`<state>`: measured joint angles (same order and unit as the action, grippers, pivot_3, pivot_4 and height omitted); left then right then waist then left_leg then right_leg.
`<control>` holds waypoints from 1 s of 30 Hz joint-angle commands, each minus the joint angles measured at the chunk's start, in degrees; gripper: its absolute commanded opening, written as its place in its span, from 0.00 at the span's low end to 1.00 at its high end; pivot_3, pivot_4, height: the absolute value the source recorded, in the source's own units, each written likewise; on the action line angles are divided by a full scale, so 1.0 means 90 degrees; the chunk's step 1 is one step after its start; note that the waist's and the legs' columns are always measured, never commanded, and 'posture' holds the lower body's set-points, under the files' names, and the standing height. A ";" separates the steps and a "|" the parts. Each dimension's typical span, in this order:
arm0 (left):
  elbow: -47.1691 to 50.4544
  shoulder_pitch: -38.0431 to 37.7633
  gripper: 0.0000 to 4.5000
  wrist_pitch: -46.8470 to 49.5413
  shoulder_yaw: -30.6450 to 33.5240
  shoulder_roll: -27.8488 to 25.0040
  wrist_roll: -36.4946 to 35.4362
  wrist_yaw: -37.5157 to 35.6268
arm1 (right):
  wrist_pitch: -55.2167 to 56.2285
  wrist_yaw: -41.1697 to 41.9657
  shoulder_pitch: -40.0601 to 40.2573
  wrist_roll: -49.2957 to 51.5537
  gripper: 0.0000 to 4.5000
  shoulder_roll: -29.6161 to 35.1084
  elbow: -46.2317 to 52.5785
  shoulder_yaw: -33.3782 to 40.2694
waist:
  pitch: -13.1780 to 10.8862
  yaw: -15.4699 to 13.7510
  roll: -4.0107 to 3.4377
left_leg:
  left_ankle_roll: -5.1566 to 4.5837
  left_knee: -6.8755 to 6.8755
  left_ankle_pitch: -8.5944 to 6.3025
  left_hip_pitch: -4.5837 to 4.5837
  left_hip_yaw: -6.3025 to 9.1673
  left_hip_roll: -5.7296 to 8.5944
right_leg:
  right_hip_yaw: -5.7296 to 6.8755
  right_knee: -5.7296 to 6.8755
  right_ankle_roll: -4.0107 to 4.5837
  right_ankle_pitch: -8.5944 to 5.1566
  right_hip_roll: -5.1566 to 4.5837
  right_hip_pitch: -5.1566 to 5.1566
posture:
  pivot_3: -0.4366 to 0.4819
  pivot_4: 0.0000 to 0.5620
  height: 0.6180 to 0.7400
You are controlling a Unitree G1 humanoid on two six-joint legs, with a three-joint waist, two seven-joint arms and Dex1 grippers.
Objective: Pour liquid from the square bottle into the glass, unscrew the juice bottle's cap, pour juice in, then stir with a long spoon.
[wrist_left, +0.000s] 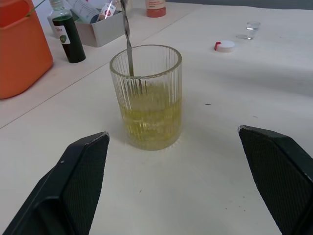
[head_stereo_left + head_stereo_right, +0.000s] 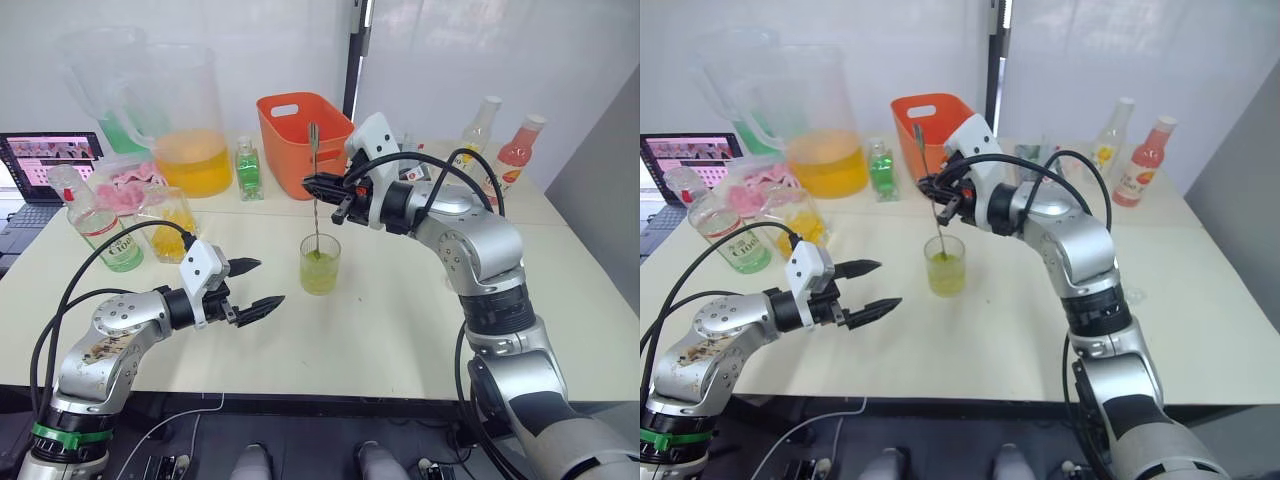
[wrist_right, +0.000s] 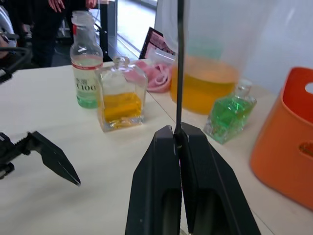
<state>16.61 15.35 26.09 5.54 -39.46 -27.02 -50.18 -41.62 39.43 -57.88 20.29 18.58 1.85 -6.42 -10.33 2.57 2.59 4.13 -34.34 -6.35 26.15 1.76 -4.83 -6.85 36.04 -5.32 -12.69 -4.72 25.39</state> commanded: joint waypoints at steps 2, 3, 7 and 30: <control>0.0069 0.0081 0.99 -0.0170 0.0014 0.0014 0.0038 -0.0001 | -0.0284 -0.0042 -0.0048 0.0232 0.00 0.0102 0.0387 0.0229 | 0.0000 -0.0012 0.0000 | 0.0000 -0.0001 0.0000 0.0000 0.0000 0.0000 | 0.0000 0.0000 0.0009 -0.0005 0.0000 -0.0001 | 0.48 0.27 0.81; 0.0070 0.0076 0.99 -0.0174 0.0007 0.0023 0.0041 0.0001 | -0.0327 -0.0068 -0.0042 0.0234 0.00 0.0131 0.0417 0.0235 | 0.0000 -0.0010 0.0000 | 0.0000 -0.0001 0.0000 0.0000 0.0001 0.0000 | 0.0000 0.0000 0.0012 -0.0007 0.0000 -0.0001 | 0.48 0.27 0.81; 0.0026 0.0090 0.99 -0.0208 -0.0028 0.0069 0.0069 -0.0002 | -0.0520 -0.0102 -0.0036 0.0325 0.00 0.0281 0.0500 0.0392 | 0.0000 -0.0007 0.0000 | 0.0000 -0.0001 0.0000 0.0000 0.0000 0.0000 | 0.0000 0.0000 0.0021 -0.0011 0.0000 0.0000 | 0.48 0.27 0.81; -0.0206 0.0248 0.99 -0.0347 -0.0139 0.0111 0.0047 -0.0131 | -0.1295 -0.0276 -0.0398 0.0905 0.00 0.0771 0.0872 0.0779 | 0.0000 0.0014 0.0000 | 0.0000 -0.0001 0.0000 -0.0001 0.0000 0.0000 | -0.0003 0.0001 0.0023 -0.0013 0.0001 0.0002 | 0.48 0.27 0.81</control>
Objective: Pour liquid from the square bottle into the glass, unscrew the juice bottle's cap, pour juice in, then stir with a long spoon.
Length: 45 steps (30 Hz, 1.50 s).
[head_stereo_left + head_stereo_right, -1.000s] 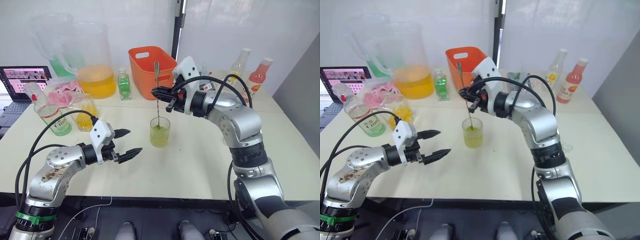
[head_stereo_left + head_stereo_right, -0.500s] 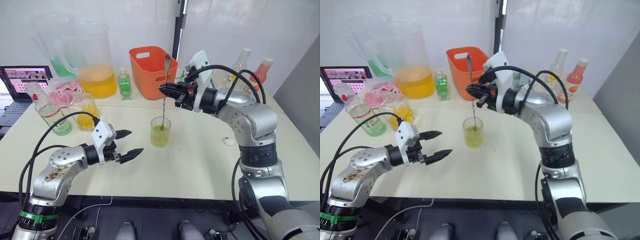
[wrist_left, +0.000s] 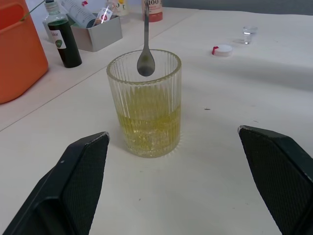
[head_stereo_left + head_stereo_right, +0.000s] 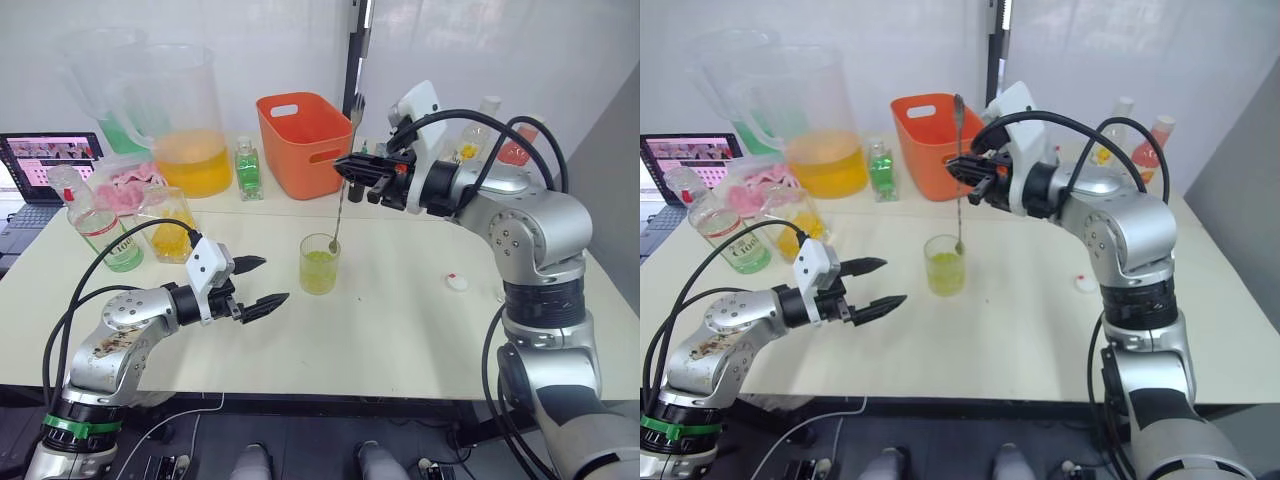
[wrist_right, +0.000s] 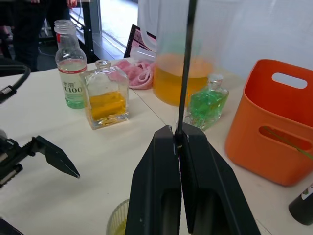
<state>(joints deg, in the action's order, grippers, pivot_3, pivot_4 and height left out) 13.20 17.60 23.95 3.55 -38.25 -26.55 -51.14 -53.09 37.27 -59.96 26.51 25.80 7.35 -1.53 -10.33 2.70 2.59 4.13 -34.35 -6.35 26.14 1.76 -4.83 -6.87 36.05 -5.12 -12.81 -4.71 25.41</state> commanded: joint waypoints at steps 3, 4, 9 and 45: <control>0.0187 -0.0033 0.99 -0.0115 0.0089 -0.0025 -0.0006 -0.0020 | -0.0046 -0.0060 -0.0144 0.0306 0.00 -0.0035 0.0304 0.0274 | 0.0000 -0.0008 0.0000 | 0.0000 0.0000 0.0000 0.0000 0.0000 0.0000 | 0.0000 0.0000 -0.0004 0.0003 0.0000 -0.0001 | 0.48 0.27 0.81; 0.0179 -0.0044 0.99 -0.0124 0.0095 -0.0027 -0.0006 -0.0024 | -0.0060 -0.0077 -0.0156 0.0368 0.00 -0.0047 0.0315 0.0321 | 0.0000 -0.0009 0.0000 | 0.0000 0.0000 0.0000 0.0001 0.0000 0.0000 | -0.0001 -0.0001 -0.0004 0.0002 0.0000 -0.0001 | 0.48 0.27 0.81; 0.0145 -0.0046 0.99 -0.0146 0.0083 -0.0012 0.0007 -0.0023 | -0.0374 -0.0246 -0.0334 0.0807 0.00 -0.0142 0.0430 0.0669 | 0.0000 -0.0010 0.0000 | 0.0000 0.0000 0.0000 0.0001 0.0000 0.0000 | -0.0001 -0.0001 -0.0004 0.0002 0.0000 -0.0001 | 0.48 0.27 0.81; 0.1207 -0.0703 0.99 -0.0139 0.0734 0.0201 -0.0722 0.0100 | -0.3549 0.0141 -0.1224 0.0519 0.00 0.1955 -0.4061 -0.1485 | 0.0000 0.0144 -0.0001 | -0.0001 0.0001 0.0001 0.0012 -0.0011 0.0001 | -0.0016 0.0001 0.0003 0.0000 0.0000 0.0026 | 0.48 0.27 0.81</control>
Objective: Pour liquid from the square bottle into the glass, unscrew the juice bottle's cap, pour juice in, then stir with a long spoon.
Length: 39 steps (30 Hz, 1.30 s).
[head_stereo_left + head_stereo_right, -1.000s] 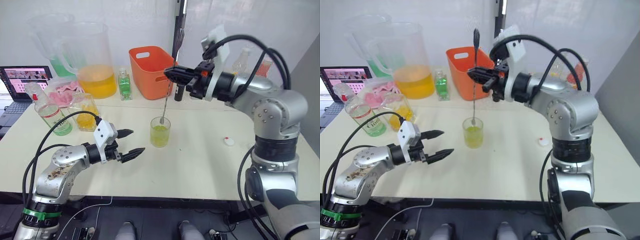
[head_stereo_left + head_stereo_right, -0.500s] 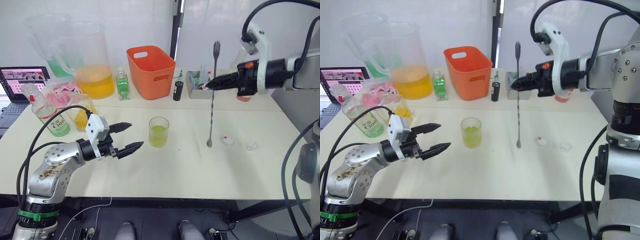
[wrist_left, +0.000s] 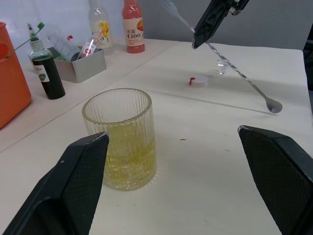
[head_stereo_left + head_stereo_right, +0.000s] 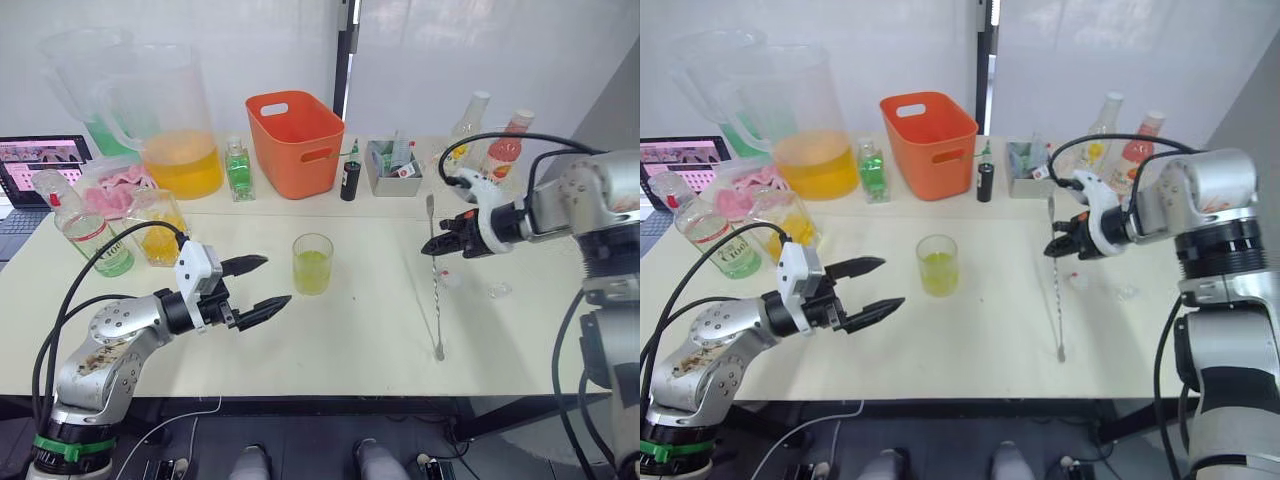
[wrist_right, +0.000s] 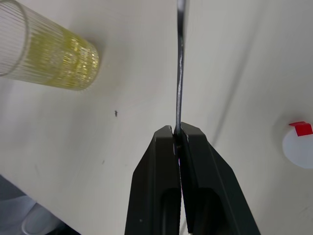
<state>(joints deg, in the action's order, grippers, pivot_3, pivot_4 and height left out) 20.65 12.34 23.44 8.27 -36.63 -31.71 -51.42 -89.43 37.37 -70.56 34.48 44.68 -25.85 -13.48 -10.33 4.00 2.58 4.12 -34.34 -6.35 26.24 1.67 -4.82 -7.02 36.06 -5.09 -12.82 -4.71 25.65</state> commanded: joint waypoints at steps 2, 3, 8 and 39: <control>0.0492 -0.0257 0.99 -0.0065 0.0238 0.0030 -0.0146 0.0209 | 0.0964 0.0172 -0.0028 -0.0751 0.00 -0.0367 -0.0737 -0.0443 | 0.0000 0.0003 -0.0001 | 0.0000 -0.0003 0.0000 0.0001 0.0000 0.0000 | -0.0001 -0.0001 0.0000 0.0000 0.0000 -0.0003 | 0.48 0.27 0.81; 0.0518 -0.0294 0.99 -0.0063 0.0246 0.0029 -0.0141 0.0232 | 0.1112 0.0204 -0.0042 -0.0890 0.00 -0.0439 -0.0874 -0.0520 | 0.0000 0.0001 -0.0001 | 0.0000 -0.0005 0.0000 -0.0001 0.0000 0.0000 | -0.0001 0.0000 -0.0002 0.0001 0.0001 -0.0005 | 0.48 0.27 0.81; 0.0543 -0.0454 0.99 -0.0153 0.0249 0.0032 -0.0021 0.0341 | 0.2045 0.0381 -0.0116 -0.1571 0.00 -0.1180 -0.2170 -0.0662 | 0.0001 -0.0009 -0.0001 | 0.0000 -0.0010 0.0000 -0.0001 0.0004 0.0000 | -0.0002 0.0001 -0.0024 0.0014 0.0006 -0.0011 | 0.48 0.27 0.81; -0.1946 -0.0559 1.00 -0.0790 0.1422 -0.1321 0.0337 -0.0572 | 0.4077 0.2098 0.1924 -0.1109 0.99 -0.0352 0.2940 0.2524 | -0.0009 -0.0021 -0.0019 | 0.0003 -0.0014 -0.0002 -0.0002 0.0006 -0.0011 | -0.0003 0.0002 -0.0004 -0.0001 0.0017 -0.0013 | 0.48 0.27 0.81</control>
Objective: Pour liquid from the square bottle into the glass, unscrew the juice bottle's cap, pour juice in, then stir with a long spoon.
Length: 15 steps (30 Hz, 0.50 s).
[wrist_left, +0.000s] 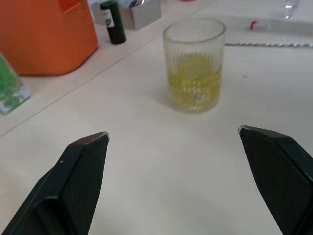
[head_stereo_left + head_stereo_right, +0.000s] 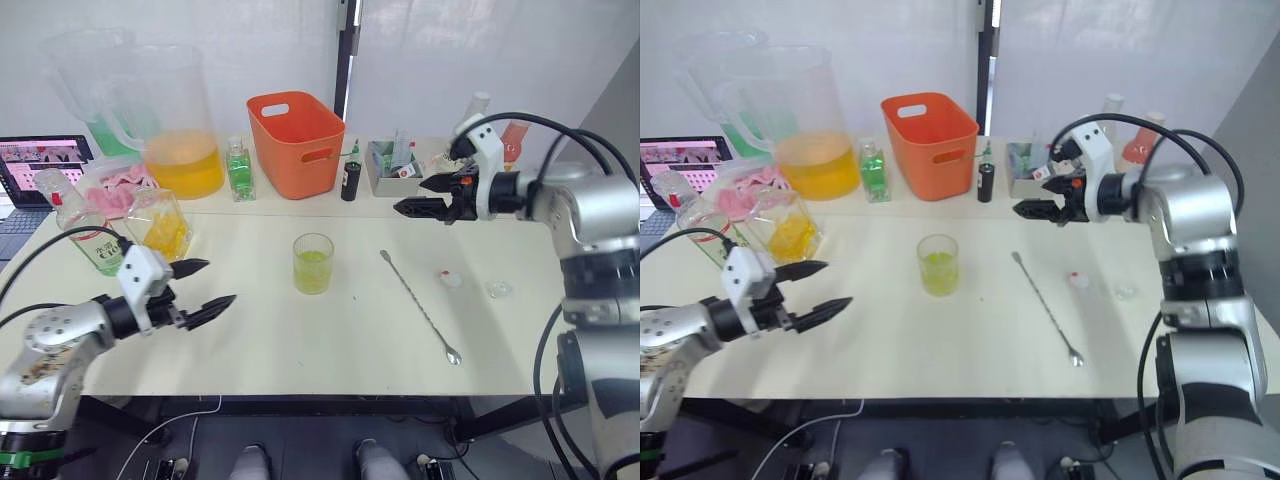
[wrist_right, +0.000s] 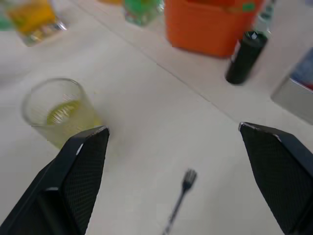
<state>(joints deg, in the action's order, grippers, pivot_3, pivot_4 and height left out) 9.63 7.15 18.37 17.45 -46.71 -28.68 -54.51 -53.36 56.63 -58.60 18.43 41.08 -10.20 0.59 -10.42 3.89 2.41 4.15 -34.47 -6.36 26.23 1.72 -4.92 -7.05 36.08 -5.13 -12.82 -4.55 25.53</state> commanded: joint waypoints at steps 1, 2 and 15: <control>-0.1130 0.0036 1.00 -0.0307 0.0495 -0.0289 0.0067 -0.0287 | 0.0001 -0.0155 0.0938 0.0840 0.99 0.0009 0.1577 0.1194 | 0.0000 -0.0010 0.0000 | 0.0000 0.0002 0.0000 0.0000 0.0002 0.0000 | 0.0002 0.0000 0.0000 0.0000 0.0001 0.0000 | 0.48 0.27 0.81; -0.1563 0.0036 1.00 -0.0509 0.0508 -0.0408 0.0259 -0.0342 | -0.0002 -0.0322 0.1316 0.0940 0.99 -0.0036 0.1960 0.1402 | 0.0000 -0.0011 0.0000 | -0.0001 0.0001 0.0000 -0.0002 0.0001 0.0000 | 0.0001 0.0005 0.0000 -0.0001 0.0000 0.0003 | 0.48 0.27 0.81; -0.3499 -0.0451 1.00 -0.2025 0.0698 -0.0582 0.0922 -0.0534 | 0.3655 -0.1061 0.5656 0.0058 0.99 -0.0359 0.2947 0.2589 | 0.0010 -0.0079 0.0013 | 0.0015 0.0014 -0.0008 -0.0020 -0.0012 -0.0002 | 0.0007 -0.0004 0.0018 0.0004 -0.0010 -0.0005 | 0.48 0.27 0.81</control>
<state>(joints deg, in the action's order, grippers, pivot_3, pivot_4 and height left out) -22.74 2.39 2.01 22.27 -51.71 -20.31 -59.43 -25.42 47.15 -8.20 18.97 37.79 16.33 20.69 -10.33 3.18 2.53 4.63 -34.34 -6.62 26.01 1.62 -4.94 -6.99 36.04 -4.95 -12.73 -4.64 25.46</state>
